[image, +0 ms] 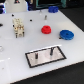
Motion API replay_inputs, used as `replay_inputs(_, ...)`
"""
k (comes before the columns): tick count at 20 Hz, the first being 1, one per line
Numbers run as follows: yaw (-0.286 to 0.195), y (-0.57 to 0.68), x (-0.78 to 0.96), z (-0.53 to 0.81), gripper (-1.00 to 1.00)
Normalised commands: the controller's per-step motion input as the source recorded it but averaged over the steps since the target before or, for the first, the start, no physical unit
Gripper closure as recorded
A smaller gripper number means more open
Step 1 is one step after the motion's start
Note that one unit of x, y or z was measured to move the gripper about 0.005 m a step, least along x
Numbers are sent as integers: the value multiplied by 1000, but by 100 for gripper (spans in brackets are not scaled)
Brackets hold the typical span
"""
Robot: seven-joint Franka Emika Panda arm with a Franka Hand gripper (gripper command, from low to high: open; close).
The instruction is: Insert the blue gear onto the right peg, followed by the red gear
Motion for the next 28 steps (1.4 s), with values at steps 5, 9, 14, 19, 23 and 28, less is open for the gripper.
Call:
replay_inputs(5,0,616,-198,22,-100)
replay_inputs(9,0,652,-146,16,-100)
replay_inputs(14,0,607,-89,-121,-100)
replay_inputs(19,0,526,-48,-247,-100)
replay_inputs(23,0,389,-41,-385,-100)
replay_inputs(28,0,281,-57,-438,-100)
